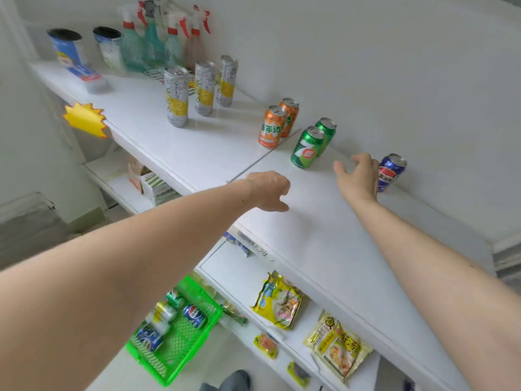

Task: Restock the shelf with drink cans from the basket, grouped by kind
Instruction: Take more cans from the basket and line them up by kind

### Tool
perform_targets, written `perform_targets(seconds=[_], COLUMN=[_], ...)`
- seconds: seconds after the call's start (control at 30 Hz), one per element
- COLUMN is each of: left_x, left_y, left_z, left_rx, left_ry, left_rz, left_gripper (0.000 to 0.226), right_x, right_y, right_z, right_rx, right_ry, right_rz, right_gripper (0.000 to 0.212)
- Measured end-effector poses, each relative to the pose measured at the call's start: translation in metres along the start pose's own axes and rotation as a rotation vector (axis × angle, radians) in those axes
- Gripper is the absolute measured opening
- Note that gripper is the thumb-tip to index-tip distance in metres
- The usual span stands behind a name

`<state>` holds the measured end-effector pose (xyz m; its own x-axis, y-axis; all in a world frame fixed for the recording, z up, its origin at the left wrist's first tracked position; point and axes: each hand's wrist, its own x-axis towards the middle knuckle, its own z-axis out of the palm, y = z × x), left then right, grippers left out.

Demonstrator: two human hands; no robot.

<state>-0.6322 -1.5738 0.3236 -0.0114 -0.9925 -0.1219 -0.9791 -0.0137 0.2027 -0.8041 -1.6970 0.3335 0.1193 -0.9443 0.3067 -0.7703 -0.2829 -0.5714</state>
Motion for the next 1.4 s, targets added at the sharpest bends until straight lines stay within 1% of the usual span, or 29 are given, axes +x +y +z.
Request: perform_targets(seconds=[0.17, 0.27, 0.4, 0.5, 0.67, 0.9, 1.1, 1.27, 1.4], left_x=[-0.08, -0.121, -0.164, -0.186, -0.201, -0.186, -0.18, -0.188, -0.188], left_y=[-0.07, -0.112, -0.161, -0.19, -0.23, -0.285, -0.339, -0.397, -0.448], left_z=[0.008, 0.02, 0.046, 0.07, 0.112, 0.176, 0.248, 0.309, 0.349], left_rx=[-0.018, -0.055, -0.098, -0.12, -0.166, -0.241, -0.28, -0.284, -0.274], left_ry=[0.055, 0.085, 0.111, 0.1, 0.043, -0.051, -0.126, -0.194, -0.253], left_rz=[-0.024, -0.052, -0.114, -0.15, -0.237, -0.353, -0.447, -0.475, -0.446], left_gripper=[0.044, 0.041, 0.04, 0.036, 0.034, 0.032, 0.034, 0.034, 0.035], right_x=[-0.088, -0.14, -0.198, -0.229, -0.258, -0.275, -0.292, -0.311, -0.324], right_y=[-0.067, -0.098, -0.122, -0.129, -0.128, -0.108, -0.086, -0.078, -0.074], right_z=[0.044, 0.076, 0.12, 0.152, 0.205, 0.297, 0.378, 0.456, 0.524], right_rx=[0.098, 0.2, 0.286, 0.326, 0.322, 0.28, 0.199, 0.1, -0.002], right_ry=[-0.008, -0.011, -0.015, -0.042, -0.143, -0.325, -0.476, -0.57, -0.628], right_rz=[-0.004, -0.009, -0.057, -0.089, -0.08, -0.067, -0.082, -0.089, -0.047], right_gripper=[0.041, 0.036, 0.029, 0.025, 0.022, 0.021, 0.022, 0.024, 0.027])
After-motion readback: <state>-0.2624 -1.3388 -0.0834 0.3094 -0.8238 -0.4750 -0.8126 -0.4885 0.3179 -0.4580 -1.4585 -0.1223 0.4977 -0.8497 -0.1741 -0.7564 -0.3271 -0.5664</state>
